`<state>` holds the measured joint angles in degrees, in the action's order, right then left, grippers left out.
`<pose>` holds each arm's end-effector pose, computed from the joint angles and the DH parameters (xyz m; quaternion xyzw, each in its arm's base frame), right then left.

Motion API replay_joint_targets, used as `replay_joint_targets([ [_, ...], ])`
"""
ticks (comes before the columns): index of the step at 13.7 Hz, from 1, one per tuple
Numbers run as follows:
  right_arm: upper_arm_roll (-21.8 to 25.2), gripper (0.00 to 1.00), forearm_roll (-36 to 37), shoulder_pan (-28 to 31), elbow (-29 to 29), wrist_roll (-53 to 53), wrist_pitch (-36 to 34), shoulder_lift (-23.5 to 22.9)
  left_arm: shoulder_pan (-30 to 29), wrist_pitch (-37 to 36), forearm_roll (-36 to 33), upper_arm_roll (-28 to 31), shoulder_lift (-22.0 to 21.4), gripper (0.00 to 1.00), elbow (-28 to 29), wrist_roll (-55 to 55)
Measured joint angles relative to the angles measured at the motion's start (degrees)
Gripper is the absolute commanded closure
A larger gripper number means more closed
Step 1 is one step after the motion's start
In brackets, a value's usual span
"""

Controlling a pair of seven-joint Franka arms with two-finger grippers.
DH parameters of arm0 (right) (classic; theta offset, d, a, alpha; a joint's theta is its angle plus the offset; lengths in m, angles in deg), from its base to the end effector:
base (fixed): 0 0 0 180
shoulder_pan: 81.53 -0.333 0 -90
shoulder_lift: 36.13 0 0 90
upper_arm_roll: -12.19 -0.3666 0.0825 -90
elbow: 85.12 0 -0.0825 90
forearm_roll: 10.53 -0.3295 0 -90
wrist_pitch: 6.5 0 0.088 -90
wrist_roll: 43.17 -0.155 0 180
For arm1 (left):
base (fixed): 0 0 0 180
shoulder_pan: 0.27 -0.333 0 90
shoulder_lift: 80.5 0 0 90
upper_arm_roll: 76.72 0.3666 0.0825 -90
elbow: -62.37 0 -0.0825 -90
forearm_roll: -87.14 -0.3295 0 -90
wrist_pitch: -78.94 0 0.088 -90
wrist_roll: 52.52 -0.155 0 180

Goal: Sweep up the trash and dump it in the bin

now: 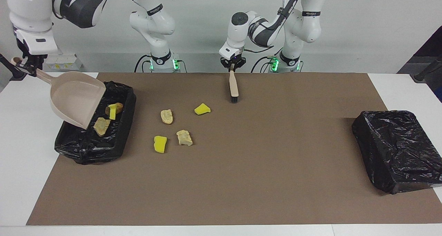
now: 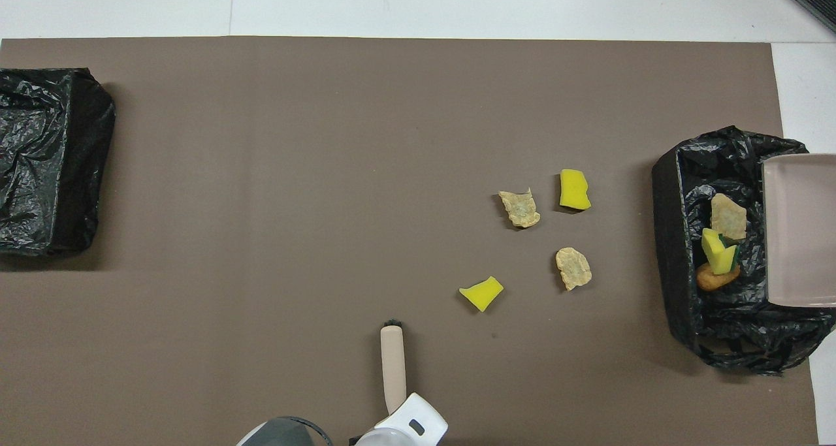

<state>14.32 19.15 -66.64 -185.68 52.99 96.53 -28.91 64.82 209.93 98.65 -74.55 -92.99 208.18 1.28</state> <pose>0.4428 -0.2049 0.6491 0.7197 0.6420 -0.1647 0.2066 0.1625 -0.3437 0.3852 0.9966 -0.0125 -0.0776 0.0236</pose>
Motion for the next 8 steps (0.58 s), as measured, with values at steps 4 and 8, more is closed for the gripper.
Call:
replay_joint_targets([
  [4,-3.2,1.00,-9.7,-0.5,4.8,-3.8,-4.2,0.8,-0.4,-0.1,0.0,0.8,0.8,0.00,0.0,-0.4],
  [8,-8.4,1.00,-13.0,-5.3,4.9,-25.4,-5.3,0.4,-8.3,-3.8,-1.5,1.3,0.9,0.00,-4.5,-8.3],
])
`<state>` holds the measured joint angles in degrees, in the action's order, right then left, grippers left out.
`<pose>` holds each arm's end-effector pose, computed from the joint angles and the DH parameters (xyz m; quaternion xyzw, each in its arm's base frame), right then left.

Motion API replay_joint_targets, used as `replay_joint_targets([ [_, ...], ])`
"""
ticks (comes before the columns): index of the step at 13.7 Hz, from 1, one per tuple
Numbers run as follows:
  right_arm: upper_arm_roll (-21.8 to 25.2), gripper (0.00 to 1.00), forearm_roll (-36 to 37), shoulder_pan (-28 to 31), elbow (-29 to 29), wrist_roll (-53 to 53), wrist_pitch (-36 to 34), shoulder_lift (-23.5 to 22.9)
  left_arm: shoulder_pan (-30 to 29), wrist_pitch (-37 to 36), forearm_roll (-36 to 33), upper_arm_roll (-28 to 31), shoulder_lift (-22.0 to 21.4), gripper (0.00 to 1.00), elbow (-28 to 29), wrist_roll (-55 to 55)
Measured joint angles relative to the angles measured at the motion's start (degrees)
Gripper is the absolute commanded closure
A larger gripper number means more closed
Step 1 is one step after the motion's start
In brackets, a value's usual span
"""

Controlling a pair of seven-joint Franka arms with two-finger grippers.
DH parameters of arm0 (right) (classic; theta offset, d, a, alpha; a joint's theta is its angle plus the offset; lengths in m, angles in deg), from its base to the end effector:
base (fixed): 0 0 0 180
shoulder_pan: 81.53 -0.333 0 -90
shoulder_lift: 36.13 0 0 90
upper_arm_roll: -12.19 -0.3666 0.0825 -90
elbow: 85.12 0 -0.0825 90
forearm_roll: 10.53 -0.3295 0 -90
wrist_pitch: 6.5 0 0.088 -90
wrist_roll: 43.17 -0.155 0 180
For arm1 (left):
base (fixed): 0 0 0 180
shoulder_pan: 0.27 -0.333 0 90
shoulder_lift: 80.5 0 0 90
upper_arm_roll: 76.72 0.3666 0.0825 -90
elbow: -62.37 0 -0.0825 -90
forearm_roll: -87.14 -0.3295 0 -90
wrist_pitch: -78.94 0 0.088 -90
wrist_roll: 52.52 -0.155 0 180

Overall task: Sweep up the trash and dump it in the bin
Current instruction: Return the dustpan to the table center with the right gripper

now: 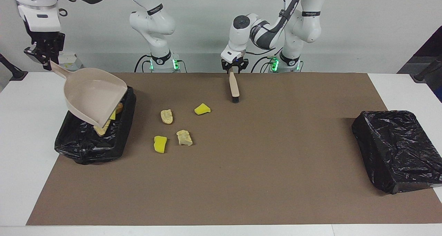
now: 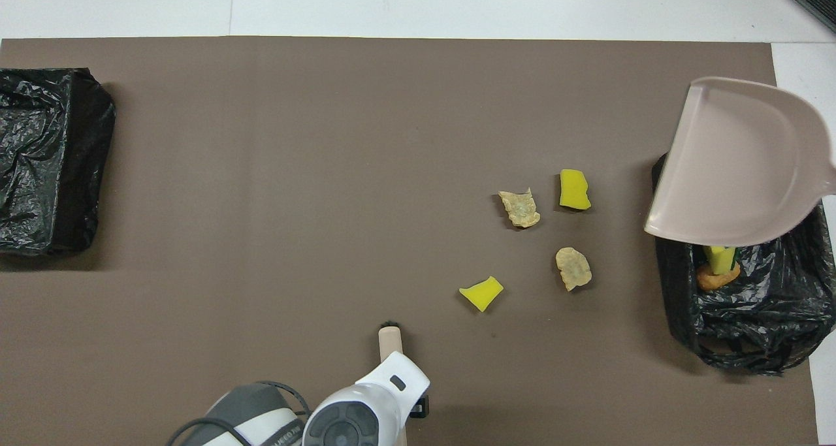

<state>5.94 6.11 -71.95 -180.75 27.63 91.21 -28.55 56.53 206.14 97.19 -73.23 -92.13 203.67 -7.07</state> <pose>0.4698 -0.0636 0.6690 0.8149 0.5532 -0.0253 0.1709 0.2266 -0.3239 0.4040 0.9969 -0.0147 -0.0710 0.0319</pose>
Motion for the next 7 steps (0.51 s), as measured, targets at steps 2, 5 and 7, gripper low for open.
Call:
replay_joint_targets([
  [2,-0.7,1.00,-1.0,-5.2,-0.2,-13.0,-0.7,-1.0,-5.6,-3.4,-2.6,0.2,0.0,0.00,-3.8,-3.9],
  [5,-0.9,1.00,-5.0,-9.9,-0.2,-30.1,-0.5,-4.5,-15.4,-8.4,-4.4,0.5,-0.1,0.00,-9.4,-13.5],
  [7,-0.9,1.00,-6.1,-13.2,-0.2,-41.6,-0.1,-7.1,-21.9,-10.4,-6.9,0.7,-0.2,0.00,-12.1,-20.8],
])
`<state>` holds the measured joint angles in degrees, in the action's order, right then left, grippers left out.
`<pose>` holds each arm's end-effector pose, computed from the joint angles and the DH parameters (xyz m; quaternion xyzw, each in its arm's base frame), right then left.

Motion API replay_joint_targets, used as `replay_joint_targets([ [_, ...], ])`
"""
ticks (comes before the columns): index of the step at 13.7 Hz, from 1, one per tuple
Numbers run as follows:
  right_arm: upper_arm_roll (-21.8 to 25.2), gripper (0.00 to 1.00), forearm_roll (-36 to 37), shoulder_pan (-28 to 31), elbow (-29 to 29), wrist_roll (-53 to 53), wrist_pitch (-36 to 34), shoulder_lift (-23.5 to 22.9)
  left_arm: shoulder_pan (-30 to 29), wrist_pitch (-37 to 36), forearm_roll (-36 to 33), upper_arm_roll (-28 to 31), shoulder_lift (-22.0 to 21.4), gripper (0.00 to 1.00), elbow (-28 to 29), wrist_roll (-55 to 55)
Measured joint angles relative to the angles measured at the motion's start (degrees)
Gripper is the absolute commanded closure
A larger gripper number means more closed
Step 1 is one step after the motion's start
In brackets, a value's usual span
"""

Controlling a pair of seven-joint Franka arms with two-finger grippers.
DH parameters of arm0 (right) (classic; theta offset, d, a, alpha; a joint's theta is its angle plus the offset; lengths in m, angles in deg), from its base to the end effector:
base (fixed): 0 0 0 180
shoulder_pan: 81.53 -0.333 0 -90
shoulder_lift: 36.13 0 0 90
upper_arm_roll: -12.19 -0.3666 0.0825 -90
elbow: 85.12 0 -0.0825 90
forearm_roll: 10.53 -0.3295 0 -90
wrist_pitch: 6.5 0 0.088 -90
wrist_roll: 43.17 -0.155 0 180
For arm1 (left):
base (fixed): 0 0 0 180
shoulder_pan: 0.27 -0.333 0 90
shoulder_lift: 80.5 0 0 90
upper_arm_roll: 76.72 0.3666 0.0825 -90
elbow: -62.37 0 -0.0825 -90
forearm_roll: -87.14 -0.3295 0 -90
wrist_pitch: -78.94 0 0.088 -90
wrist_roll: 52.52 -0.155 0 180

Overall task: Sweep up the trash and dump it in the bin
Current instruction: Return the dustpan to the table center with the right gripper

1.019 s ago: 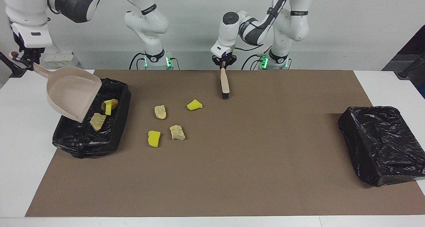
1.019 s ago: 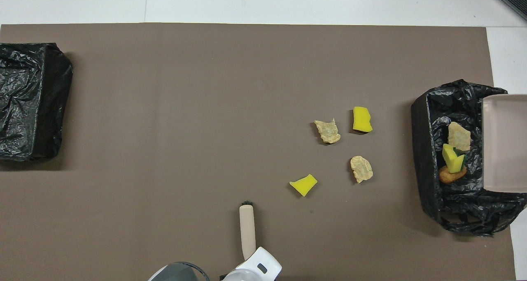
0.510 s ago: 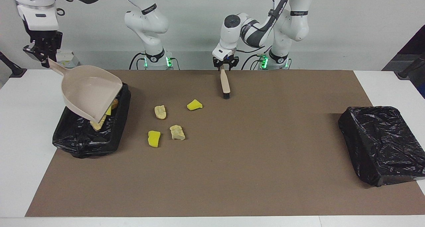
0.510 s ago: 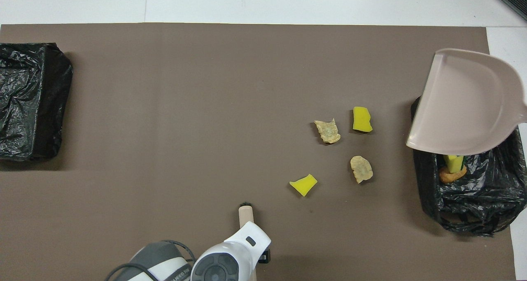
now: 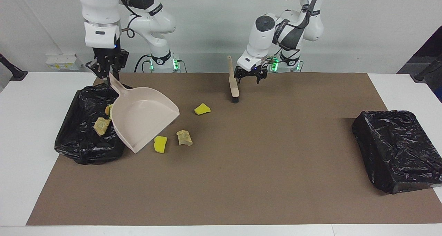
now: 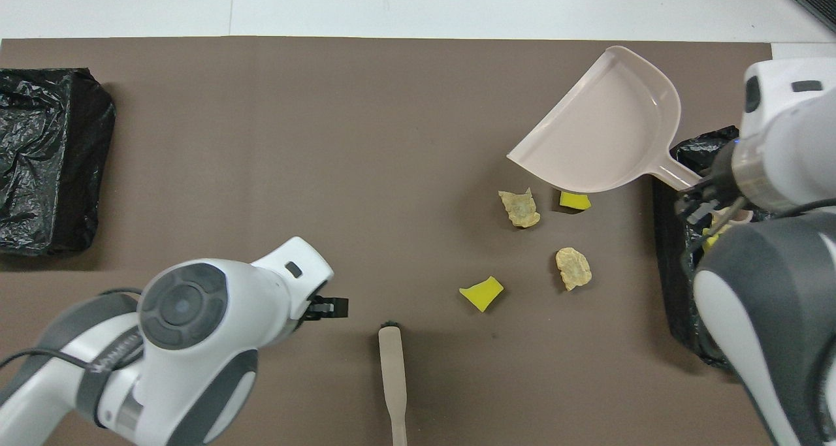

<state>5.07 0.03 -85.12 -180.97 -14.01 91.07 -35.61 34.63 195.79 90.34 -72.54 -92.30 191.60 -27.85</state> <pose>0.5051 0.0693 0.6028 0.9323 0.3492 0.0044 0.0939 0.3614 -0.2195 0.4743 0.9986 -0.0408 -0.0198 0.0261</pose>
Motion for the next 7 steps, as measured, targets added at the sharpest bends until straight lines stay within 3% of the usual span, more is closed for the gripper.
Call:
replay_joint_targets([
  [4,-0.1,1.00,-2.7,-9.9,0.0,-26.2,3.1,-6.0,-13.4,-2.3,-2.2,0.3,0.1,0.00,-6.8,-17.0],
  [7,-0.1,1.00,-5.3,-16.8,0.1,-44.6,9.8,-11.4,-20.5,-4.9,-2.2,0.3,1.6,0.00,-14.0,-26.3],
])
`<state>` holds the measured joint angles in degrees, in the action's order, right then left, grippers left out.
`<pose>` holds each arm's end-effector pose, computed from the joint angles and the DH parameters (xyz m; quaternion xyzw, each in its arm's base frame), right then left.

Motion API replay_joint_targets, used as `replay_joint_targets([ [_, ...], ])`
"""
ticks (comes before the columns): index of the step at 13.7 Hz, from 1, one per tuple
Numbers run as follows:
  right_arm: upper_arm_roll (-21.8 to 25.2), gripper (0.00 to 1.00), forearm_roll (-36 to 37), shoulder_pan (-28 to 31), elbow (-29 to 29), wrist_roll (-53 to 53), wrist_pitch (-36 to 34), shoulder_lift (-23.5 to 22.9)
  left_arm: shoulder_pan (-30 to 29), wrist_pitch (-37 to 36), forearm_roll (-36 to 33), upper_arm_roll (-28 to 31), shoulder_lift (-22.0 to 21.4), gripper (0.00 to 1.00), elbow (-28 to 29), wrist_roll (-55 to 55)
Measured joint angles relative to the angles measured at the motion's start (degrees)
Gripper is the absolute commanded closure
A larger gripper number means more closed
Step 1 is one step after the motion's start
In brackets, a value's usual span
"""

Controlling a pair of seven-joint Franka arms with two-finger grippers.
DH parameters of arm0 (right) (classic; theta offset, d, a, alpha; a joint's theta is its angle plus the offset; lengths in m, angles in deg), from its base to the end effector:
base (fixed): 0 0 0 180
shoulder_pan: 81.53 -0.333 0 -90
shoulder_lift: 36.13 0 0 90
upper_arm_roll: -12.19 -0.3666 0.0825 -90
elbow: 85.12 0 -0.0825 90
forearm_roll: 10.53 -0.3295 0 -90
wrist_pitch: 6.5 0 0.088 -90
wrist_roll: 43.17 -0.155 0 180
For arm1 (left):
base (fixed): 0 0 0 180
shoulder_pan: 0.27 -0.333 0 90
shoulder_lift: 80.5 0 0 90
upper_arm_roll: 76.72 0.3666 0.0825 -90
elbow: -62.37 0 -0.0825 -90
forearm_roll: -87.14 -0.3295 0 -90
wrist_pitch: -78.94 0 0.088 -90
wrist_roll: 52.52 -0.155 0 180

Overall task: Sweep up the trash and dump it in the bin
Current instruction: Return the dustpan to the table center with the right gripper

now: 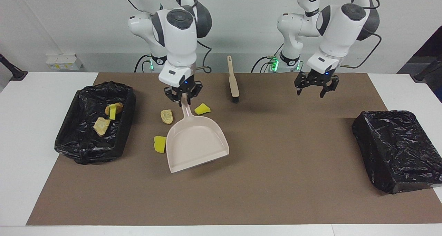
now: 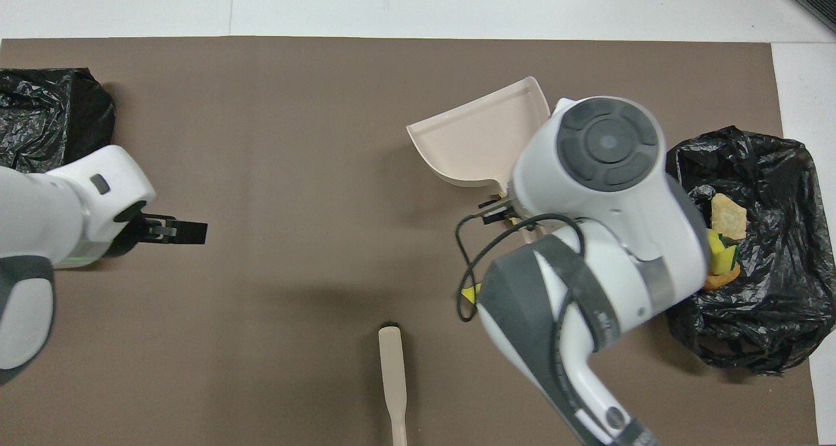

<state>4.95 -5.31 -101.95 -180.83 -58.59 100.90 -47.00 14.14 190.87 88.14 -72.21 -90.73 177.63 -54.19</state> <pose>0.5210 0.2544 0.5098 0.9924 0.1185 0.0191 0.0265 0.4550 -0.0788 0.5591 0.9933 -0.0981 0.0586 0.0195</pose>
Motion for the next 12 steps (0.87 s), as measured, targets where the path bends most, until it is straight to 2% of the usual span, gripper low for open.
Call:
replay_joint_targets([
  [3,0.1,1.00,-4.9,-4.1,0.3,-8.8,3.8,-3.9,-4.1,-7.4,-0.6,0.0,3.5,0.00,-11.9,-3.1],
  [6,0.1,1.00,-6.4,-9.5,0.4,-15.9,8.2,-7.0,-6.3,-15.9,-0.7,0.0,7.9,0.00,-23.4,-5.0],
  [8,0.1,1.00,-6.4,-12.2,0.4,-20.5,10.2,-8.7,-6.5,-18.1,-0.7,-0.1,9.8,0.00,-27.0,-5.1],
  [12,0.3,1.00,-6.4,-13.3,0.3,-23.4,13.8,-11.8,-6.5,-18.6,-0.7,-0.3,10.5,0.00,-28.0,-7.2],
])
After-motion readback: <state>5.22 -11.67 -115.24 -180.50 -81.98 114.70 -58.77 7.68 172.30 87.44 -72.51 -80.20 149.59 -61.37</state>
